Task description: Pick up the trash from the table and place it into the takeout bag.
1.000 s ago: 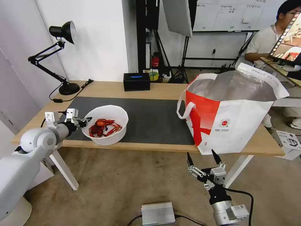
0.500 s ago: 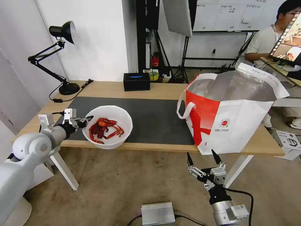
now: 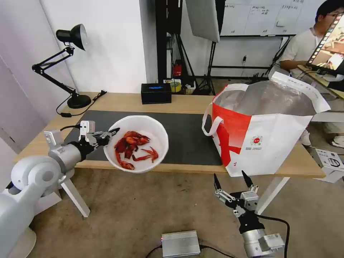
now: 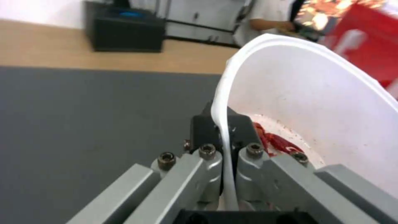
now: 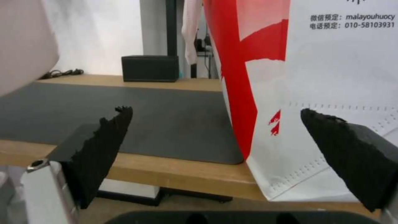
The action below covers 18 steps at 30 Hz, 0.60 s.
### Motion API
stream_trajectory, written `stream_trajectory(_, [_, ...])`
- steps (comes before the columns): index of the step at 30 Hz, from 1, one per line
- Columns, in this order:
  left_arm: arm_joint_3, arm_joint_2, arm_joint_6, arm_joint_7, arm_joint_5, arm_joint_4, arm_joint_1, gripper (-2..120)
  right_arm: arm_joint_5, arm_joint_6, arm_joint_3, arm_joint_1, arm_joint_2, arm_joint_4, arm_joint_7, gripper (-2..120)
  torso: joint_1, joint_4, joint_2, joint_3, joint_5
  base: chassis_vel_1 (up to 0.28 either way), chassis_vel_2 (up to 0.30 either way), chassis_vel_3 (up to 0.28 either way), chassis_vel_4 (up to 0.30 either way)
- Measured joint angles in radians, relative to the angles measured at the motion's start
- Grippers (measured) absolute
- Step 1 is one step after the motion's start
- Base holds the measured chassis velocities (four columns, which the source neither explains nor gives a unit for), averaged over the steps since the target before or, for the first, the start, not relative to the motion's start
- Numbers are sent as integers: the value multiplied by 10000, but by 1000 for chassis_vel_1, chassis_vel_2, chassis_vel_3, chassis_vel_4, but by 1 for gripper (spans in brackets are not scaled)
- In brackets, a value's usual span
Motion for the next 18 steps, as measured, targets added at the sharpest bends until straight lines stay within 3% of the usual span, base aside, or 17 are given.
stream_trajectory(7, [780,-354,2,67,32,-698,-545,0,0,0,0,0,0,0,0,100,0,0,0,0,0,0,0,0,0])
stream_trajectory(18, [2084,-934,47,-14,52,-1045,-1599,0,0,0,0,0,0,0,0,100,0,1,0,0,0,0,0,0,0])
